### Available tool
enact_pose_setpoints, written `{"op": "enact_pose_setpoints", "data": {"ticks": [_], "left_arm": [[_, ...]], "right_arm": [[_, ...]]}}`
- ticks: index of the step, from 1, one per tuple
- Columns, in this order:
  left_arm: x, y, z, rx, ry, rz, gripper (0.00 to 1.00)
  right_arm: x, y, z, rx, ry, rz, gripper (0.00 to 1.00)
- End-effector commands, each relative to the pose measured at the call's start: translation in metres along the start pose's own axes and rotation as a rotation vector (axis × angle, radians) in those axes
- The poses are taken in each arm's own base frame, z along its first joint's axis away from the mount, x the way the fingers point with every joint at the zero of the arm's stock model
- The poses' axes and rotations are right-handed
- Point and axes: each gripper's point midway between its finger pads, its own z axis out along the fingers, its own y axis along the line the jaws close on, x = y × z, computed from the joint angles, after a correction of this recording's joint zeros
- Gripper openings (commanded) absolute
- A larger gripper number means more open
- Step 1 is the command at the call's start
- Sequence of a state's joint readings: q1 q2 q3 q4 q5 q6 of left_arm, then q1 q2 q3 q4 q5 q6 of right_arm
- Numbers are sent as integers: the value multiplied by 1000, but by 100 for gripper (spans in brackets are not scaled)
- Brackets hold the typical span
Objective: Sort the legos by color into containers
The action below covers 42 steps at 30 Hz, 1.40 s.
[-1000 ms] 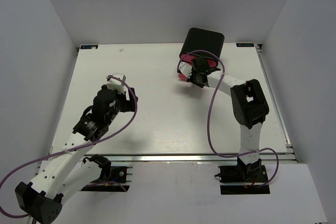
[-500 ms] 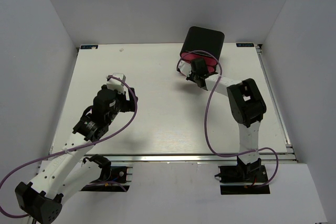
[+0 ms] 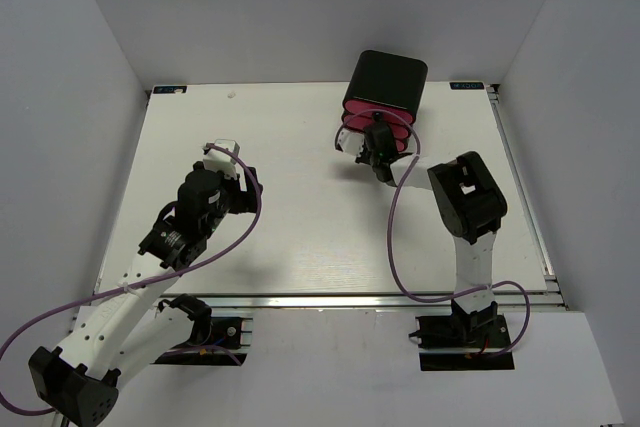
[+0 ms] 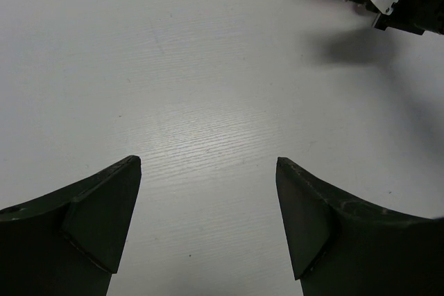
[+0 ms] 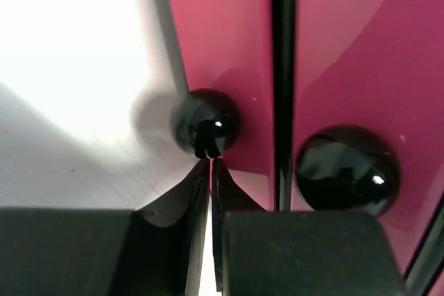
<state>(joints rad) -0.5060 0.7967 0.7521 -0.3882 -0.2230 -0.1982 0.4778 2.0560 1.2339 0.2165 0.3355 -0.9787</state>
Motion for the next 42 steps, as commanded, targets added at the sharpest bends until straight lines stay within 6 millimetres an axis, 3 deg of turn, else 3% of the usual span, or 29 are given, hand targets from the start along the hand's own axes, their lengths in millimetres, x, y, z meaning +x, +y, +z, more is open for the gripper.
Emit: {"op": "enact_pose_setpoints", "data": {"ticks": [1,11,12,15,20,22,24,25,29,31,33,34,35,36,37,40,42], "left_arm": [[-4,2,-3,-8,-22,6,88],[-6,1,-4,-2,-28,4,88],[-6,1,-4,-3,-29,4,88],[-5,1,-4,-4,-27,5,88],[-6,2,-4,-5,-27,5,88],[-6,2,-4,-6,-29,3,88],[-6,2,-4,-8,-31,4,88],[-6,2,-4,-6,-31,2,88],[-9,0,-6,6,-42,1,88],[-10,0,-8,7,-49,-1,88],[-12,-1,-10,15,-60,-2,88],[-13,-1,-10,19,-64,-1,88],[-13,-3,-11,29,-67,1,88],[-15,-4,-12,35,-76,2,89],[-15,-5,-13,44,-81,3,89],[-17,-10,-17,81,-97,7,96],[-18,-18,-18,130,-103,15,98]], "right_arm": [[-23,-41,-13,177,-66,-54,10],[-31,-41,-21,164,-102,-39,10],[-35,-23,-20,68,-140,-51,10],[-52,-15,-25,-47,-201,-16,10],[-53,-38,-18,52,-144,7,11],[-55,-41,-19,41,-150,20,10],[-63,-29,-26,-37,-198,34,10],[-68,-32,-39,-60,-234,40,10],[-71,-1,-75,-258,-285,60,15],[-86,-4,-107,-324,-364,115,25],[-95,2,-135,-408,-415,204,41],[-104,-14,-161,-392,-473,233,54],[-110,-19,-177,-395,-507,269,77],[-114,-19,-190,-417,-545,307,89],[-118,-34,-214,-391,-573,402,89],[-115,-51,-245,-348,-575,629,89],[-105,-46,-255,-352,-541,704,89]]}}
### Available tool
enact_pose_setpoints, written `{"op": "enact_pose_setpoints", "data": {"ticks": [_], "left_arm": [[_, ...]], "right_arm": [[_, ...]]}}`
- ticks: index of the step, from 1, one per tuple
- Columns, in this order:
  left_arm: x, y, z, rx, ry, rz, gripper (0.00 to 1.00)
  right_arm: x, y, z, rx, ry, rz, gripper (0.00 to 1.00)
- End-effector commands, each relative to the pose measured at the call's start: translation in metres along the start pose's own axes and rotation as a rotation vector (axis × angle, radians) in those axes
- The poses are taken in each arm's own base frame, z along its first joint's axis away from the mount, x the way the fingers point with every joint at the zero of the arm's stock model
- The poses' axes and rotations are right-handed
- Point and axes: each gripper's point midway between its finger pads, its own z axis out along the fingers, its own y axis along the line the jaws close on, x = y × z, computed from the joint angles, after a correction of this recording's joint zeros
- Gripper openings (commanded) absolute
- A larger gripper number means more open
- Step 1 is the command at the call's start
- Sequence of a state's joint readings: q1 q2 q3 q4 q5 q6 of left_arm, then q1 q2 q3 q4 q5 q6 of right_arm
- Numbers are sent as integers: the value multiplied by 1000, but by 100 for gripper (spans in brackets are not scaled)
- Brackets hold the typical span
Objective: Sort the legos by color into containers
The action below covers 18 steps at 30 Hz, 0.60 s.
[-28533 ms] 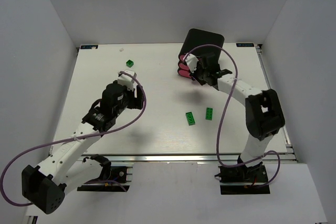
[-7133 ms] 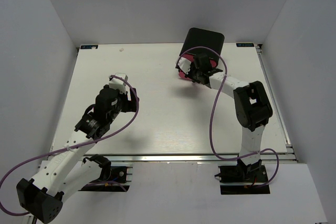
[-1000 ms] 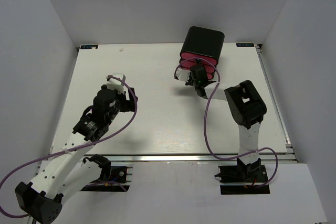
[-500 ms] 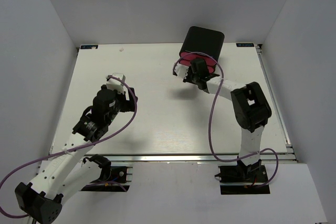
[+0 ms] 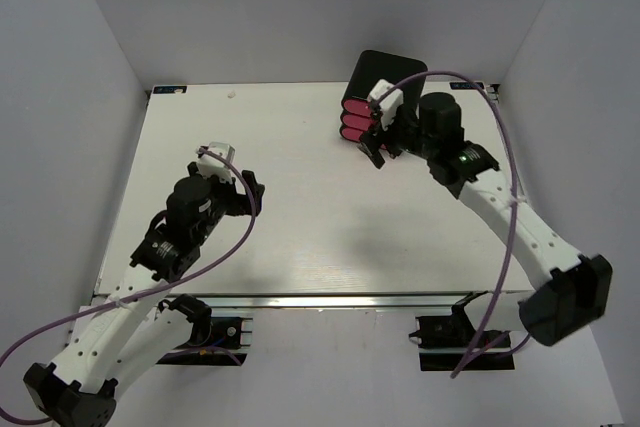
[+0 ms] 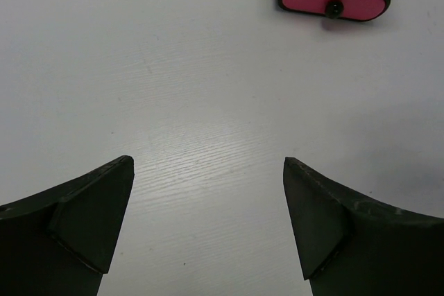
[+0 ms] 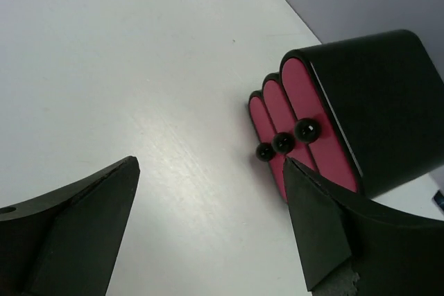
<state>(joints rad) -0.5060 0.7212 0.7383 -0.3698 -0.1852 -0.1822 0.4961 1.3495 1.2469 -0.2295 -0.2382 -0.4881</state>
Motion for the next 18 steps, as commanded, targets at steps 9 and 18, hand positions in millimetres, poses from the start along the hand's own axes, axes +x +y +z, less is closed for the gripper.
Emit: {"op": "enact_pose_setpoints", "data": {"ticks": [9,18], "left_arm": [[-4,-24,-7,157,-58,49,98],[11,-19,4,131,-6,73,98]], "right_arm": [[56,55,-51,20,26,424,89],[75,56,-85,138,-79,530,89]]}}
